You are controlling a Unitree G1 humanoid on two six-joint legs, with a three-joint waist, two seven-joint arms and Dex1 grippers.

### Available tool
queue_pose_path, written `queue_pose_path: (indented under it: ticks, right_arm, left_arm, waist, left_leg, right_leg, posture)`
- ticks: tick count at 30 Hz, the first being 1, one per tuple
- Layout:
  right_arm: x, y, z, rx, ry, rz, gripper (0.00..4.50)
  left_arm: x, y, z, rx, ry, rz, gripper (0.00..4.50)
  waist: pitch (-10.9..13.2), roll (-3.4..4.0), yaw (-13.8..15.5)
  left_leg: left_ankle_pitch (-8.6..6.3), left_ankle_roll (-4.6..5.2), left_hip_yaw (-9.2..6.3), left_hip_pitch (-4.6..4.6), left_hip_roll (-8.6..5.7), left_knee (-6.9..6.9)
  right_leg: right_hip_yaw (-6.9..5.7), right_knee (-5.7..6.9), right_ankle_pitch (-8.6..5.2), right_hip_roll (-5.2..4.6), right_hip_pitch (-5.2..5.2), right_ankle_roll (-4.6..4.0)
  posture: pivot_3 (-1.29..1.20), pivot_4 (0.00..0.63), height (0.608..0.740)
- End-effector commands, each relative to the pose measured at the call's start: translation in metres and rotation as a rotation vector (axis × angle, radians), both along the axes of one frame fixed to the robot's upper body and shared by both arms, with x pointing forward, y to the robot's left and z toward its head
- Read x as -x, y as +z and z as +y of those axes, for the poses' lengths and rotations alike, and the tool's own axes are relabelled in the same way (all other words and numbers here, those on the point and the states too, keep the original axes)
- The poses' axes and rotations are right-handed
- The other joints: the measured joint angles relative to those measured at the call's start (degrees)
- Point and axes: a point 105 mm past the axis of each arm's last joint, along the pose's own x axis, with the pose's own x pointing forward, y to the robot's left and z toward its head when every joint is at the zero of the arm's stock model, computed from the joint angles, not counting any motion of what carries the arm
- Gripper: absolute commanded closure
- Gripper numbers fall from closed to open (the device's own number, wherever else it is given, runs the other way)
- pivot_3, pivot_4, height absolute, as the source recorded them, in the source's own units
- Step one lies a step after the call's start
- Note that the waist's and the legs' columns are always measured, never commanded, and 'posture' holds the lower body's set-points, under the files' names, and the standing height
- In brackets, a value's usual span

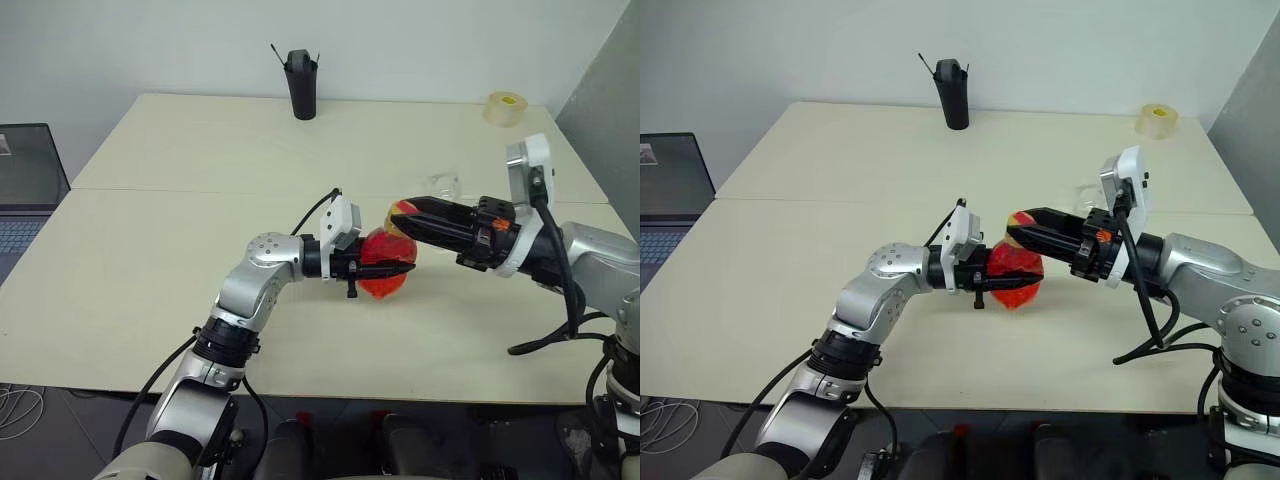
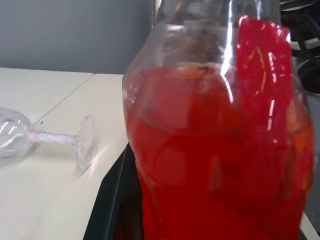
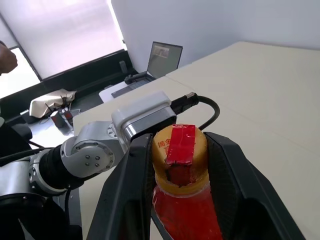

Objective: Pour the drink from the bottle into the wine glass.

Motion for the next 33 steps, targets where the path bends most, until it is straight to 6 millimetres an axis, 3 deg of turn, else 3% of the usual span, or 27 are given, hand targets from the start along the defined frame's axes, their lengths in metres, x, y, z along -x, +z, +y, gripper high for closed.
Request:
queue_pose_path:
  ticks: [1, 7, 14, 17, 21, 24, 26, 33]
  right_arm:
    - [0.002, 0.032, -0.022, -0.039, -0.101, -0.160, 3.27]
    - [0.004, 0.019, -0.020, 0.215, -0.108, -0.199, 3.28]
    - [0.012, -0.017, -0.015, 0.483, 0.123, -0.209, 3.31]
    - [0.009, -0.020, -0.018, 0.523, 0.201, -0.228, 3.32]
    - [0.000, -0.008, -0.019, 0.527, 0.237, -0.276, 3.32]
    - [-0.008, 0.010, -0.028, 0.446, 0.147, -0.293, 3.32]
    - [-0.011, 0.010, -0.040, 0.428, 0.059, -0.271, 3.32]
    - [0.008, -0.031, -0.092, 0.338, -0.343, -0.074, 3.32]
  left_arm:
    - [-0.002, 0.002, 0.007, 0.005, 0.012, -0.016, 3.21]
    - [-0.001, 0.002, 0.007, -0.001, 0.004, -0.015, 3.26]
    - [-0.001, 0.001, 0.004, -0.008, -0.012, -0.007, 3.32]
    - [-0.001, 0.002, 0.003, -0.007, -0.018, -0.008, 3.36]
    - [-0.001, 0.002, 0.003, -0.002, -0.012, -0.012, 3.36]
    - [-0.003, 0.002, 0.006, -0.001, 0.008, -0.019, 3.37]
    - [-0.005, 0.002, 0.007, -0.006, 0.020, -0.030, 3.46]
    - [-0.006, 0.001, 0.007, -0.004, 0.020, -0.048, 3.49]
  waist:
    - [0.0, 0.00, 0.0]
    - [0.0, 0.01, 0.0]
    - [0.0, 0.02, 0.0]
    - [0.0, 0.02, 0.0]
    - [0.0, 0.02, 0.1]
    - [0.0, 0.01, 0.1]
    - [0.0, 0.01, 0.2]
    - [0.0, 0.01, 1.6]
  left_leg:
    - [0.00, 0.00, 0.00, 0.00, 0.00, 0.00]
    - [0.00, 0.01, 0.01, 0.00, -0.01, 0.00]
    - [-0.01, 0.02, 0.05, 0.03, -0.01, 0.00]
    - [-0.01, 0.02, 0.05, 0.05, 0.00, -0.01]
    - [-0.01, 0.01, 0.09, 0.05, -0.01, 0.02]
    - [0.00, 0.00, 0.03, 0.04, 0.03, 0.01]
    - [0.00, 0.00, 0.04, 0.04, 0.01, 0.01]
    - [0.00, -0.01, 0.01, -0.08, -0.02, 0.01]
  right_leg:
    - [0.00, 0.00, 0.00, 0.00, 0.00, 0.00]
    - [-0.01, -0.03, 0.00, 0.01, 0.00, 0.00]
    - [-0.06, -0.06, 0.00, 0.04, 0.00, 0.01]
    - [-0.05, -0.04, 0.00, 0.07, 0.00, 0.01]
    - [-0.06, -0.05, 0.00, 0.02, 0.00, 0.01]
    - [-0.04, -0.05, 0.00, 0.02, 0.00, 0.00]
    - [-0.02, -0.04, 0.00, 0.00, 0.00, 0.00]
    - [-0.01, -0.10, 0.00, -0.05, 0.03, 0.01]
  posture:
    - [0.00, 0.150, 0.740]
    - [0.00, 0.150, 0.740]
    - [0.00, 0.150, 0.740]
    - [0.00, 0.150, 0.740]
    - [0.00, 0.150, 0.740]
    - [0.00, 0.150, 0.740]
    - [0.00, 0.150, 0.740]
    - [0.00, 0.150, 0.740]
